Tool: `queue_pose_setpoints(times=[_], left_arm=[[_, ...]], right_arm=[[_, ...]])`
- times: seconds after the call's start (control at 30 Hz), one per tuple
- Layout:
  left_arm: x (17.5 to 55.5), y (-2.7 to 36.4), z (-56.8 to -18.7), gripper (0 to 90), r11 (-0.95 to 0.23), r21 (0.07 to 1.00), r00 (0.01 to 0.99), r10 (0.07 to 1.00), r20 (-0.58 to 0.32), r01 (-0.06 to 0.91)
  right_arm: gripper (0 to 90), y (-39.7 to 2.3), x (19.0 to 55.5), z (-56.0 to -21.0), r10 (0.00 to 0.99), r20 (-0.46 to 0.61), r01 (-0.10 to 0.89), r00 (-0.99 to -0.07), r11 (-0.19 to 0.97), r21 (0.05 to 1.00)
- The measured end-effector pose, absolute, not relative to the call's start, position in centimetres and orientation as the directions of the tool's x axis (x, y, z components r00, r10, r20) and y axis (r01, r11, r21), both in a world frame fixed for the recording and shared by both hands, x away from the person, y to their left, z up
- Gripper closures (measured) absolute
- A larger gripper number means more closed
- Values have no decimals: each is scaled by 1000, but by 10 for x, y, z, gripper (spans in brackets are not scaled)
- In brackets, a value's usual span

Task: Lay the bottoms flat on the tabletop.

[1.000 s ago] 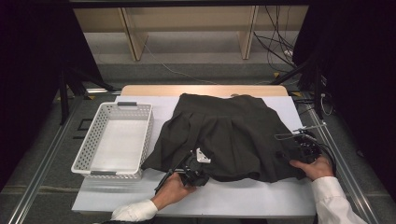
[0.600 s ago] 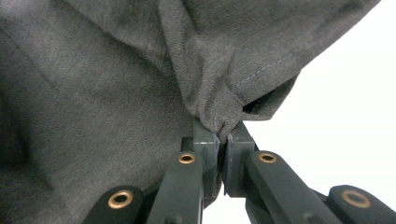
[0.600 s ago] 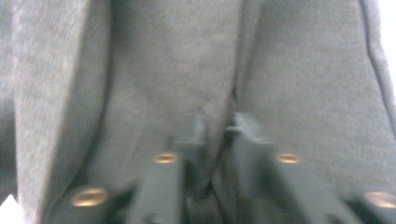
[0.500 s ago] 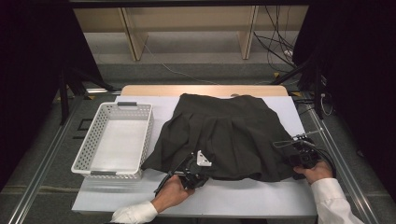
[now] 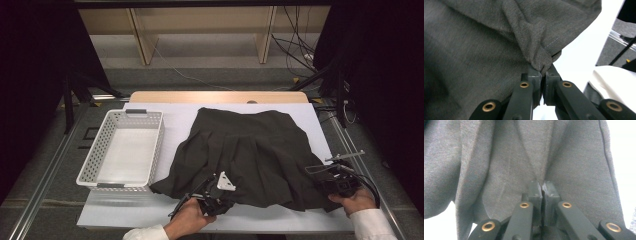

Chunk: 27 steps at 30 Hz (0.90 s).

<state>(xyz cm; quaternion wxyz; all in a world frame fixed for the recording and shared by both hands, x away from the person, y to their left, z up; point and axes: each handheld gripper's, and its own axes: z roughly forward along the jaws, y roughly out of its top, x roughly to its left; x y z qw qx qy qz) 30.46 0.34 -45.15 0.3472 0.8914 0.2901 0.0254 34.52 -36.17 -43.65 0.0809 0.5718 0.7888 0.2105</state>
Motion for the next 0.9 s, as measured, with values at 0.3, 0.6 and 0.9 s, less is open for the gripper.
queue_pose_setpoints(times=[0.3,0.6,0.9], left_arm=[[311,13,-441,591,-585,622,838,489,-240,520],[342,62,-412,405,-489,666,743,653,-148,563],[371,114,-416,430,-442,632,572,820,-2,636]], right_arm=[[523,-370,347,-440,935,166,876,-314,218,431],[362,-380,352,-423,950,163,808,-266,127,575],[332,-387,366,-440,966,134,830,-222,115,547]])
